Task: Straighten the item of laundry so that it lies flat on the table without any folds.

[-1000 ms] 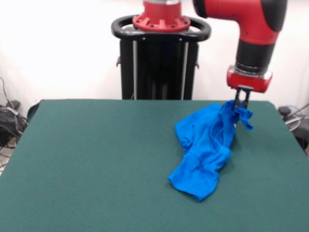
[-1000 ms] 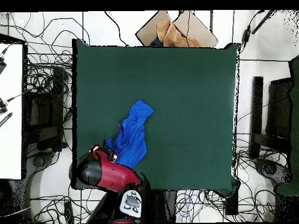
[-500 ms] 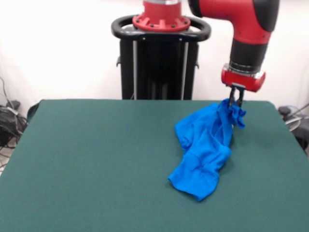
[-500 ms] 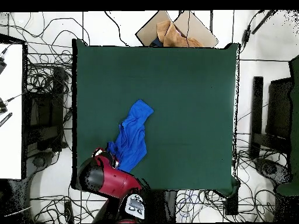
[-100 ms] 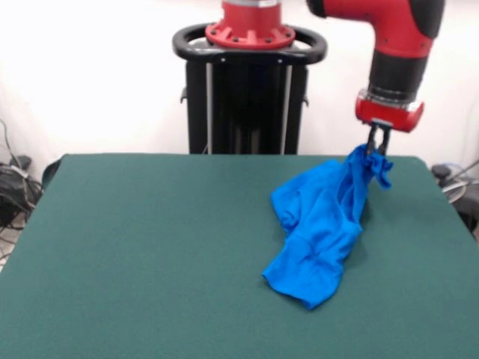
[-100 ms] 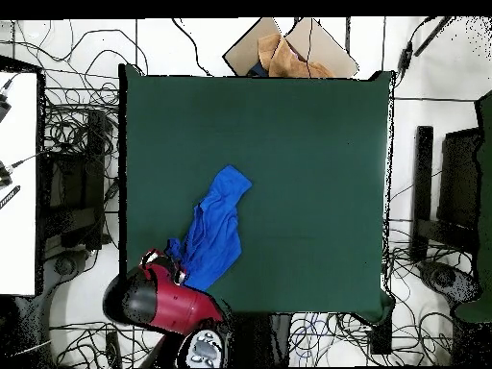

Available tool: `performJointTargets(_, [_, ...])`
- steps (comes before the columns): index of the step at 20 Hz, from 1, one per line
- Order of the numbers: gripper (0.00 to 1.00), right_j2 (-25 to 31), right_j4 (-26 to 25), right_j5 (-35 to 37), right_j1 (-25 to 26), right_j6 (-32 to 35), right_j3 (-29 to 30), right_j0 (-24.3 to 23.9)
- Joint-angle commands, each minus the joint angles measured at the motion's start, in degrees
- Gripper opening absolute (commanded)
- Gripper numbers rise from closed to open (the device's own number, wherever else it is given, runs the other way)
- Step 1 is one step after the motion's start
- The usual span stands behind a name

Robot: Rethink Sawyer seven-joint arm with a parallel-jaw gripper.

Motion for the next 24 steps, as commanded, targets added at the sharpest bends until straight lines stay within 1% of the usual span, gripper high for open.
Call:
performJointTargets(1, [0.0, -3.03, 3.89, 9.76, -2.68, 12.53, -3.68, 2.89])
performJointTargets(2, [0.0, -3.21, 3.83, 10.0, -2.75, 12.63, -3.75, 3.04])
performJointTargets(3, [0.0, -10.88, 1.16, 13.03, -1.2, 8.7, -5.83, 5.78])
performJointTargets(5, [0.0, -6.6, -1.48, 9.99, -1.44, 6.26, -3.88, -0.36])
performJointTargets(6, [0.0, -5.85, -2.35, 9.31, -1.19, 5.49, -3.74, -1.89])
performJointTargets(11, [0.0, -8.43, -5.65, 8.9, 0.14, 3.93, -5.44, -2.72])
performJointTargets(13, [0.0, -6.62, -7.03, 6.04, 1.18, 4.23, -5.14, -4.94])
performJointTargets(16, [0.0, -5.74, -7.54, 4.05, 2.21, 6.11, -5.14, -4.63])
performJointTargets(20, [0.0, -8.73, -6.35, 5.79, 2.11, 7.99, -6.29, -0.3])
performJointTargets(24, [0.0, -8.73, -6.82, 6.81, 1.75, 7.23, -6.69, -0.64])
